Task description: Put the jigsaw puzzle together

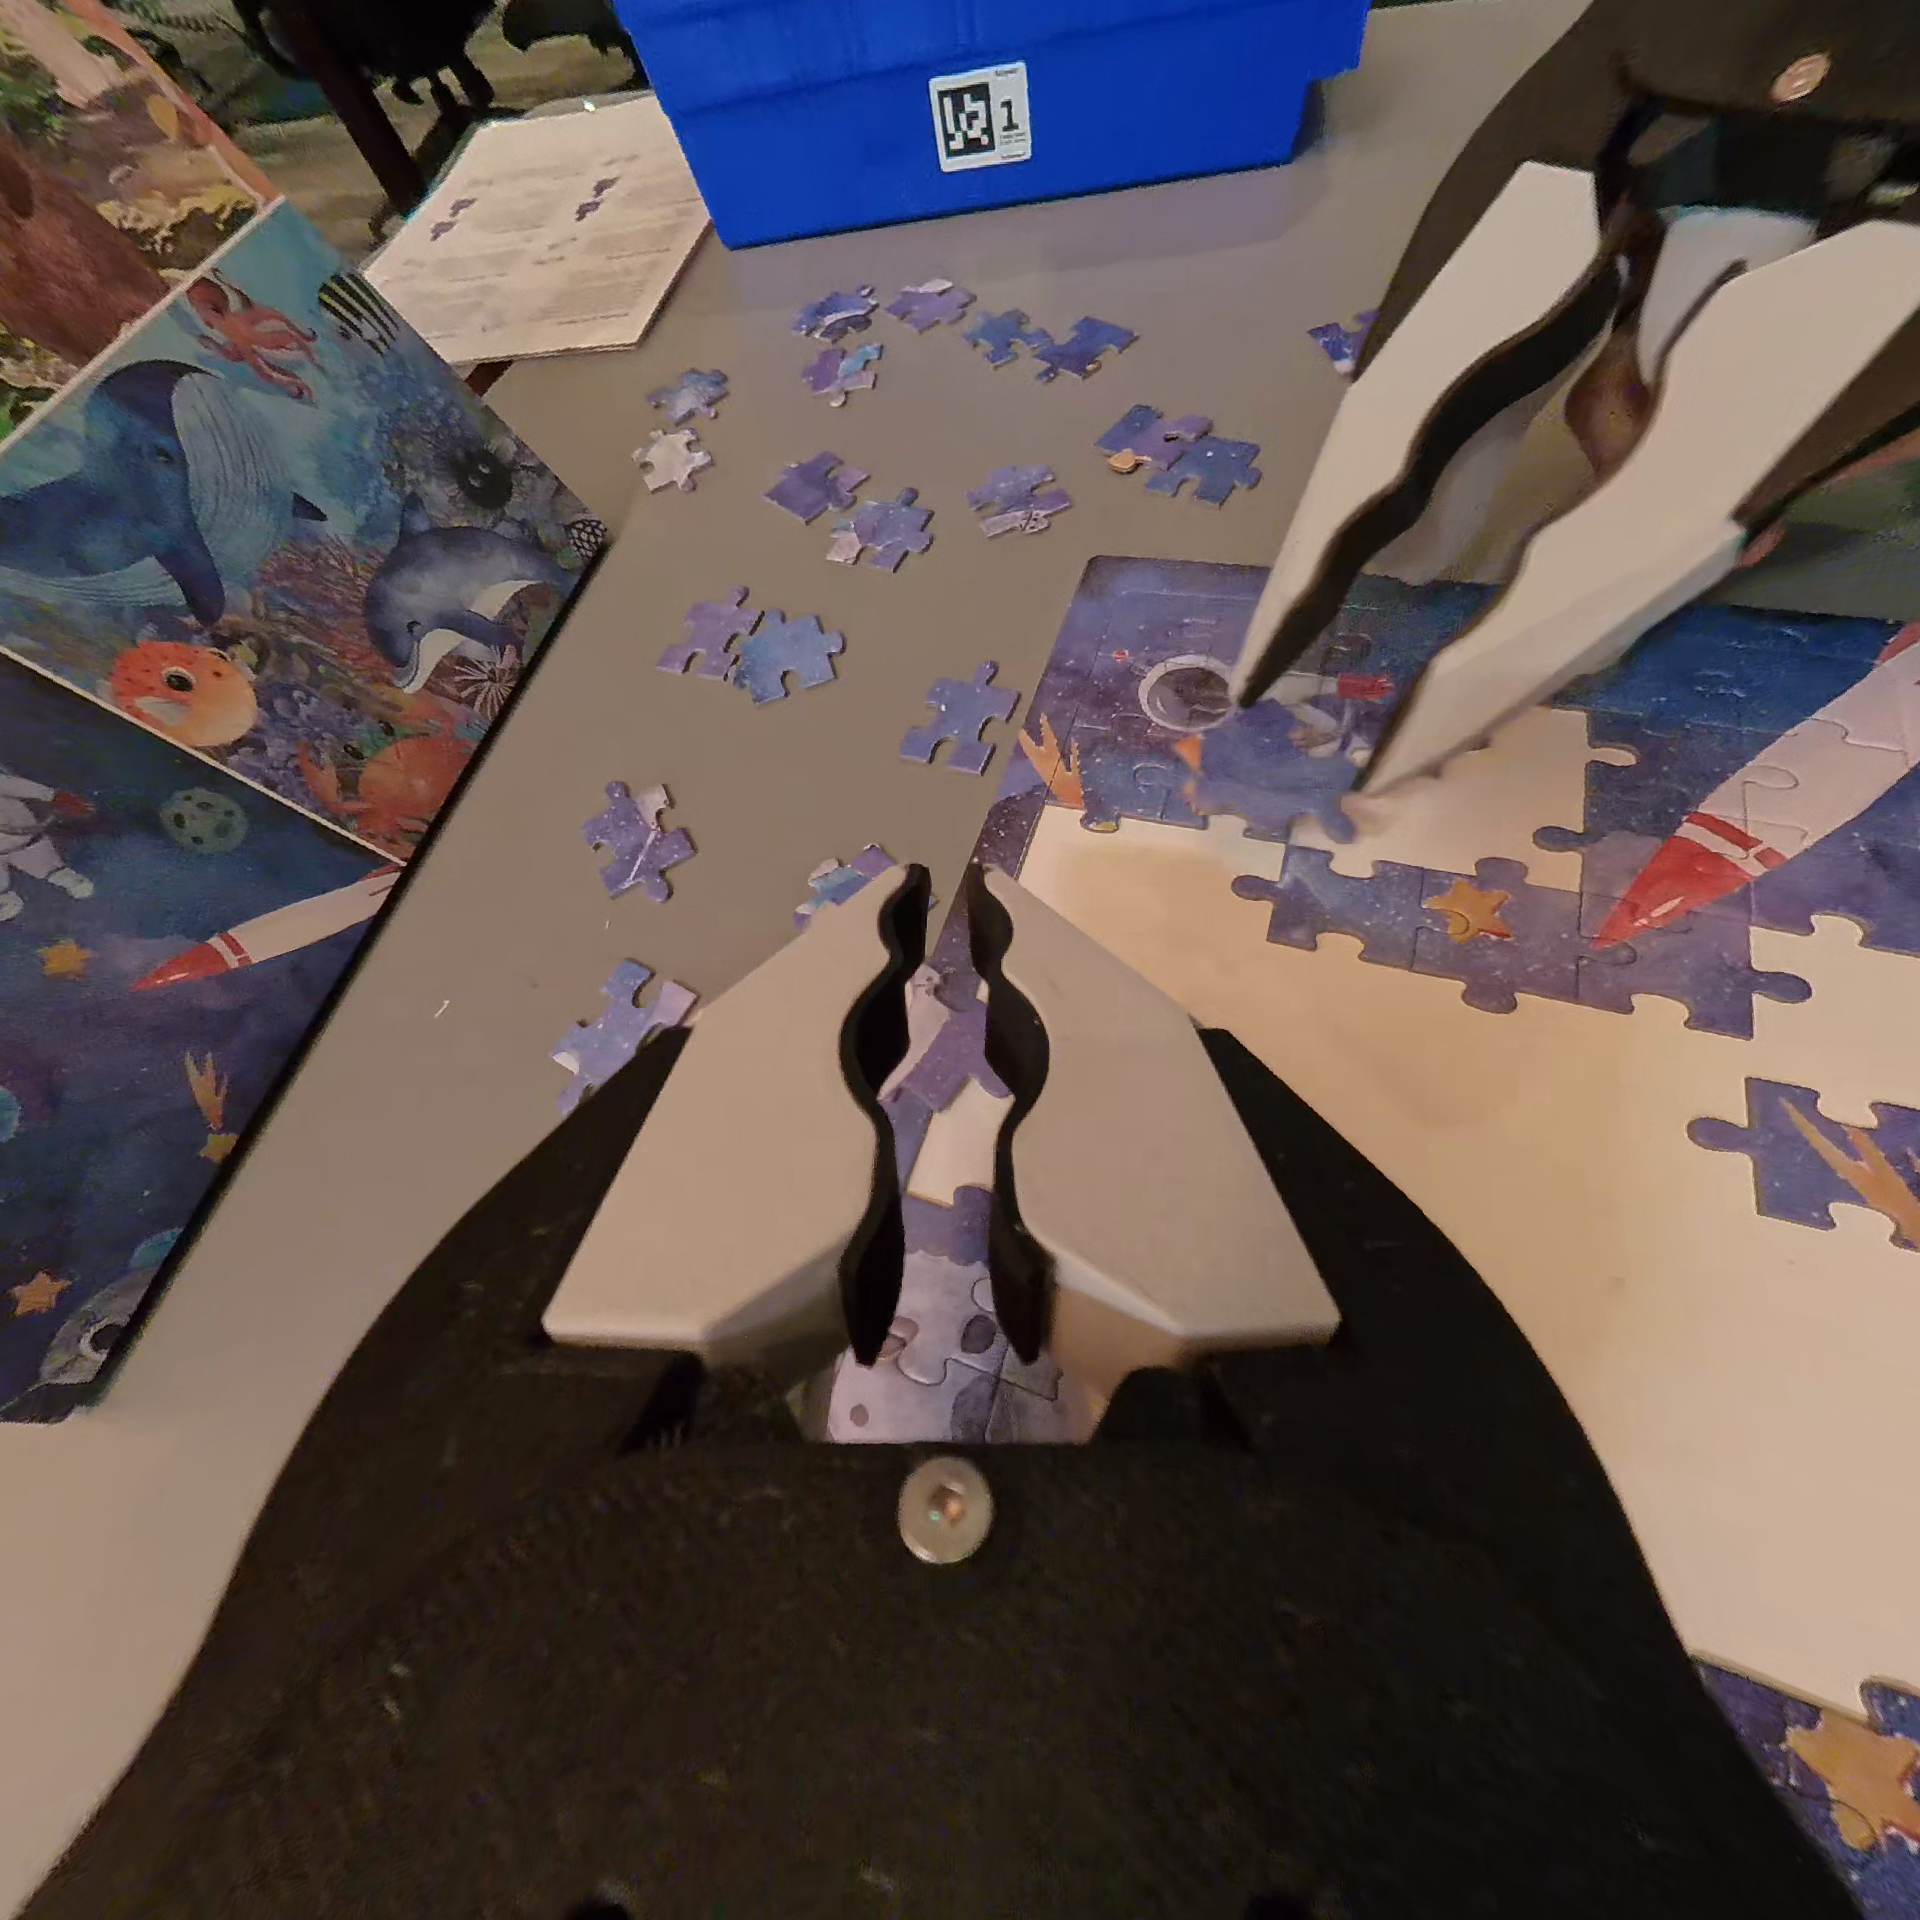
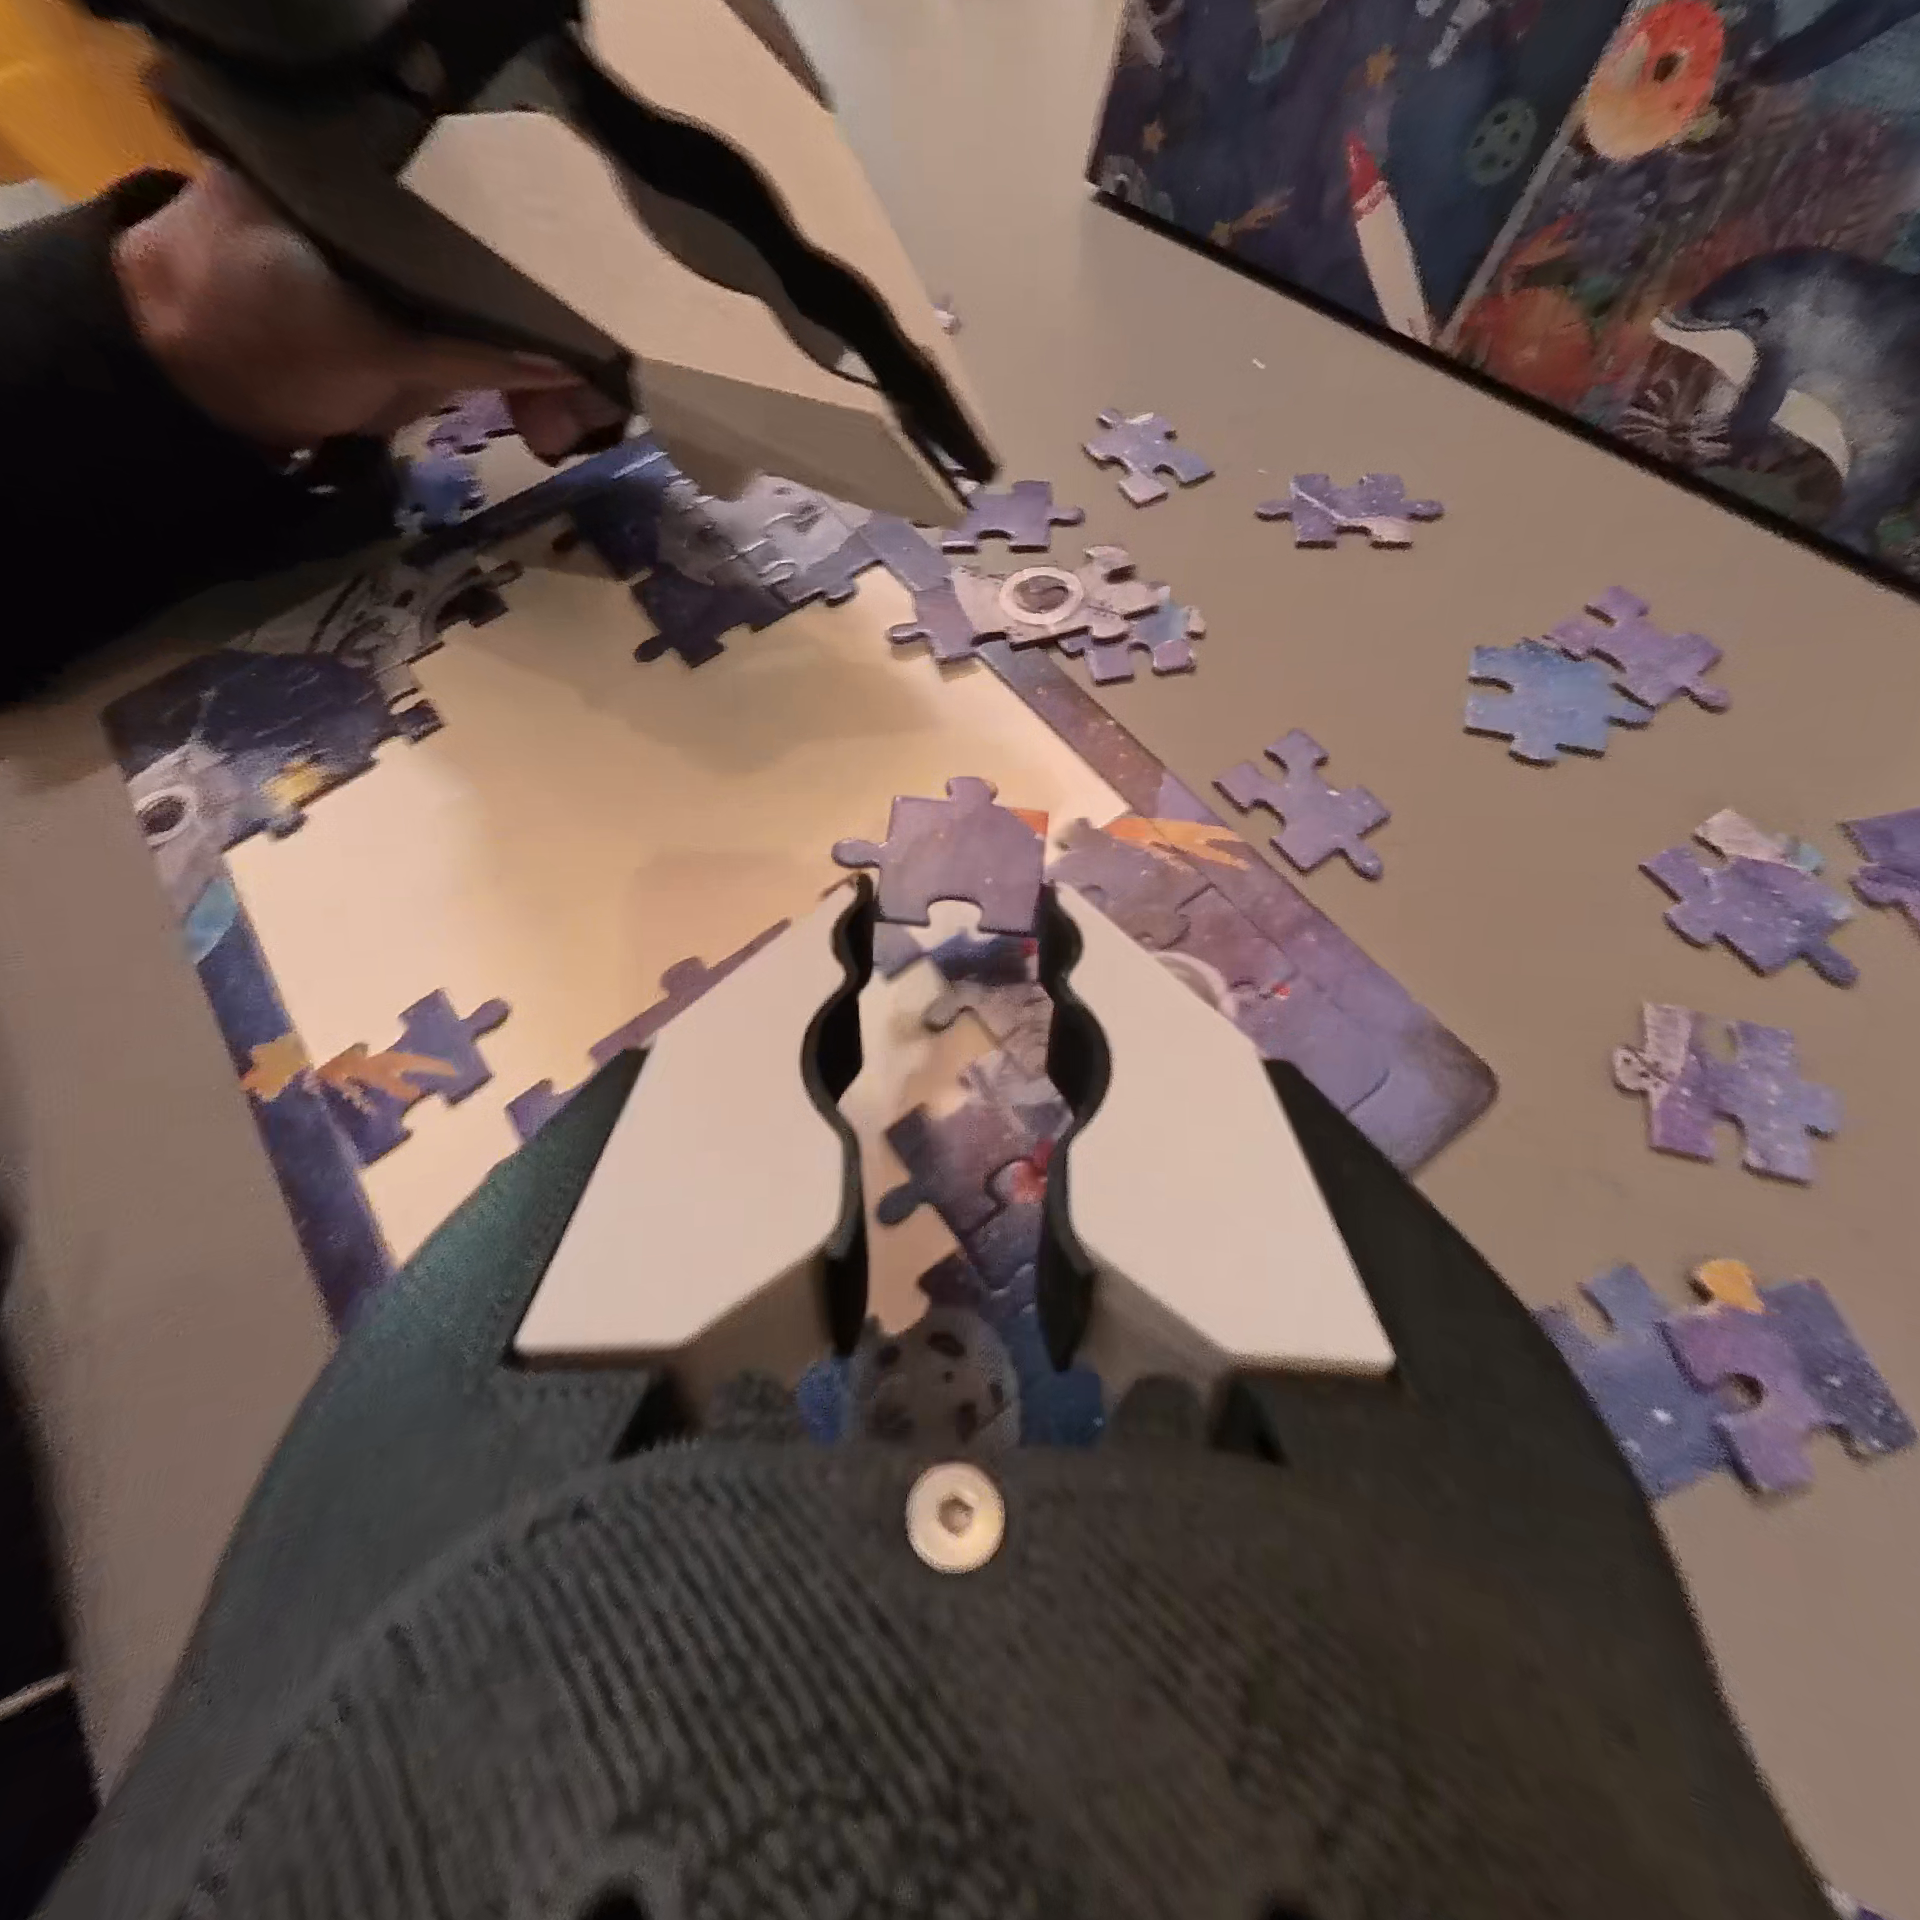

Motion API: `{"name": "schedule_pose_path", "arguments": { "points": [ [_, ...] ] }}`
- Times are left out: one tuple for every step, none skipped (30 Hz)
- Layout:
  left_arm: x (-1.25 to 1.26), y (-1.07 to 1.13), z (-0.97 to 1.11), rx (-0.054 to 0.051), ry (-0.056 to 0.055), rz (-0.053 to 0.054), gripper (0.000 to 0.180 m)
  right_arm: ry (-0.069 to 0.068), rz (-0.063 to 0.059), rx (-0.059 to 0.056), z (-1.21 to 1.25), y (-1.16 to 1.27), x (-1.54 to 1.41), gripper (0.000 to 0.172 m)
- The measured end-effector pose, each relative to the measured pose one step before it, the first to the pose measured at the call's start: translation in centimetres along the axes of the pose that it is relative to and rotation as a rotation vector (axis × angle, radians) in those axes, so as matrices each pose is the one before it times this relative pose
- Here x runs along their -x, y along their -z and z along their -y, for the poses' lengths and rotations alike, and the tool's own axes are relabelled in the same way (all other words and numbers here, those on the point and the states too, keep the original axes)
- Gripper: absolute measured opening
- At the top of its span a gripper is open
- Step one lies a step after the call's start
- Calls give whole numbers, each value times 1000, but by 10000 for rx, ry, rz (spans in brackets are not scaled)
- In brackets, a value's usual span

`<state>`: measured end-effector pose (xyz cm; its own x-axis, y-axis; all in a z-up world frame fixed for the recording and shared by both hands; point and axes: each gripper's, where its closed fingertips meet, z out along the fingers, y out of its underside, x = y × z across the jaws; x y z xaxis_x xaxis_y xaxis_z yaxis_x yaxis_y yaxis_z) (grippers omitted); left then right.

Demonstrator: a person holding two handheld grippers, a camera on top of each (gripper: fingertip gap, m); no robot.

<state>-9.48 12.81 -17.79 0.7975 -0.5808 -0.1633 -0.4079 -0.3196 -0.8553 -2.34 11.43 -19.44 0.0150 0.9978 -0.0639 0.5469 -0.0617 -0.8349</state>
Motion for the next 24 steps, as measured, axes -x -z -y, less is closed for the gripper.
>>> {"name": "schedule_pose_path", "arguments": {
  "points": [
    [-81,-73,-64,29,1,-42,6,205,296,-51,-58,142,588,30],
    [-87,-88,-63,28,-6,-37,7,247,83,44,-140,69,190,29],
    [-104,-73,-56,28,-14,-41,6,307,-66,148,-247,-2,-167,30],
    [-124,-77,-40,29,-22,-49,7,351,-79,231,-267,-68,-326,30],
    [-122,-66,-28,21,-22,-50,7,345,-63,236,-212,-111,-443,30],
    [-156,-54,-5,7,-21,-57,7,314,10,146,-28,-131,-454,30],
    [-168,-35,25,1,-31,-70,7,277,148,30,148,-155,-350,30],
    [-168,-33,38,2,-43,-62,7,226,283,-45,247,-188,-243,30],
    [-180,-35,48,-4,-49,-64,7,186,389,-53,249,-223,-140,30],
    [-220,-54,42,-8,-44,-82,7,179,482,-20,172,-270,-46,30],
    [-267,-77,37,0,-26,-104,7,174,505,21,84,-298,5,30],
    [-288,-106,28,7,-25,-106,8,149,465,72,-15,-306,-43,30],
    [-289,-142,-9,35,-37,-93,8,125,454,103,-67,-297,-7,30],
    [-260,-160,-54,59,-46,-69,8,115,420,95,-27,-284,45,30],
    [-245,-175,-83,78,-59,-58,8,127,320,63,18,-232,1,30],
    [-196,-176,-120,105,-65,-35,10,147,181,32,71,-186,-117,30],
    [-132,-192,-147,119,-51,0,11,158,106,29,75,-142,-161,30],
    [-113,-177,-133,115,-31,-9,14,146,69,65,21,-113,-174,30],
    [-126,-174,-107,93,1,-29,17,132,33,100,-49,-94,-190,30],
    [-85,-156,-92,84,31,-13,19,121,28,95,-79,-86,-184,30],
    [-32,-137,-99,88,27,11,21,87,57,66,-94,-88,-125,30],
    [10,-91,-87,80,5,26,22,32,82,52,-111,-102,-84,30],
    [23,-61,-65,58,4,32,23,-4,82,46,-104,-103,-83,30],
    [68,-41,-67,47,26,38,23,-3,53,35,-111,-100,-87,30]
  ]
}}
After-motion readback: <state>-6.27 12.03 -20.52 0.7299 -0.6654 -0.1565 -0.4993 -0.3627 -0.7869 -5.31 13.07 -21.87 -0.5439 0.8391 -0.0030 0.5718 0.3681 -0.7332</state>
